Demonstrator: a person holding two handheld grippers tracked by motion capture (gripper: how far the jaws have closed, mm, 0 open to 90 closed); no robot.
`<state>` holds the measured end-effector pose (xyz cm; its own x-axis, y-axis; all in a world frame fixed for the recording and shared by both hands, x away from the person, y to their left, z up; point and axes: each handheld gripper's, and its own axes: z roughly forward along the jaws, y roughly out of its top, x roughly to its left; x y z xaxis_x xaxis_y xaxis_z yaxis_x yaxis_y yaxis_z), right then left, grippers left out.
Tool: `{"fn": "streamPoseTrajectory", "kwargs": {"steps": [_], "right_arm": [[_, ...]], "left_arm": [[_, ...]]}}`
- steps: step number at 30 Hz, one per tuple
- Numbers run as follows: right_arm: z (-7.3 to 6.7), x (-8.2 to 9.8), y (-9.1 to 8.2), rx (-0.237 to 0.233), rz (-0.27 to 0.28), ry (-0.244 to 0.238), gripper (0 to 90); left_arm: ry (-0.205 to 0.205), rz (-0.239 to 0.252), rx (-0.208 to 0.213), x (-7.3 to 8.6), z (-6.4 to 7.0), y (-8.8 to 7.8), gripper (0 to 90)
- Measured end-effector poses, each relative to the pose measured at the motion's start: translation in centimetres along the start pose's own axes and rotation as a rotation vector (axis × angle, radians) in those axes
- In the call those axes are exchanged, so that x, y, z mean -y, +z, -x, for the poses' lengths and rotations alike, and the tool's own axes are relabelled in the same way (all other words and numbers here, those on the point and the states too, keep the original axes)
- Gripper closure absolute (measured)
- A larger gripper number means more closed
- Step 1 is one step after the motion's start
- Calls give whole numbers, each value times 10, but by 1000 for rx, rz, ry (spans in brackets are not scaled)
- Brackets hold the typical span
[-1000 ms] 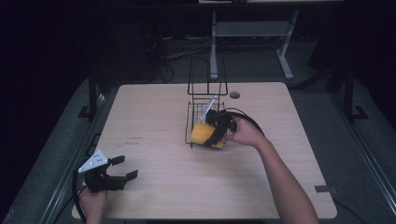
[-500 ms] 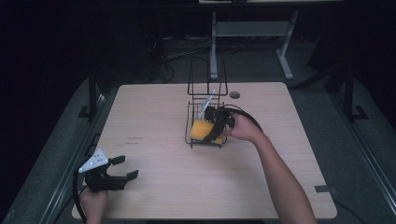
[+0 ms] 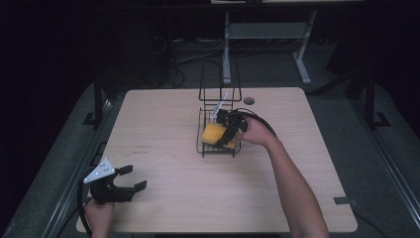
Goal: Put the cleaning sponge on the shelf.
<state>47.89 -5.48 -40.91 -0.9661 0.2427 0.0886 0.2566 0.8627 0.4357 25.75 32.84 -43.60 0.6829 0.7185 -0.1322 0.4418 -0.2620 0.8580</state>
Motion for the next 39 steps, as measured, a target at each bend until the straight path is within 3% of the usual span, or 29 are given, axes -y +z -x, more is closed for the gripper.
{"fn": "streamPoseTrajectory", "kwargs": {"steps": [7,10,12,20,31,35,39], "right_arm": [[-1,-3,4,8,-9,-33,215],[-1,-10,3,22,-55,-44,214],[-1,-13,3,8,-29,-51,214],[1,-13,12,12,-50,-43,213],[-1,-11,10,18,-28,-19,150],[-2,-7,7,16,29,-9,150],[-3,-3,6,29,31,-5,147]], "left_arm": [[7,-5,2,0,0,1,141],[5,-5,3,0,0,1,140],[2,0,4,0,0,1,141],[-1,1,1,0,-1,0,141],[3,-3,3,0,0,1,141],[4,-5,4,0,0,1,141],[3,-4,3,0,0,1,141]]}}
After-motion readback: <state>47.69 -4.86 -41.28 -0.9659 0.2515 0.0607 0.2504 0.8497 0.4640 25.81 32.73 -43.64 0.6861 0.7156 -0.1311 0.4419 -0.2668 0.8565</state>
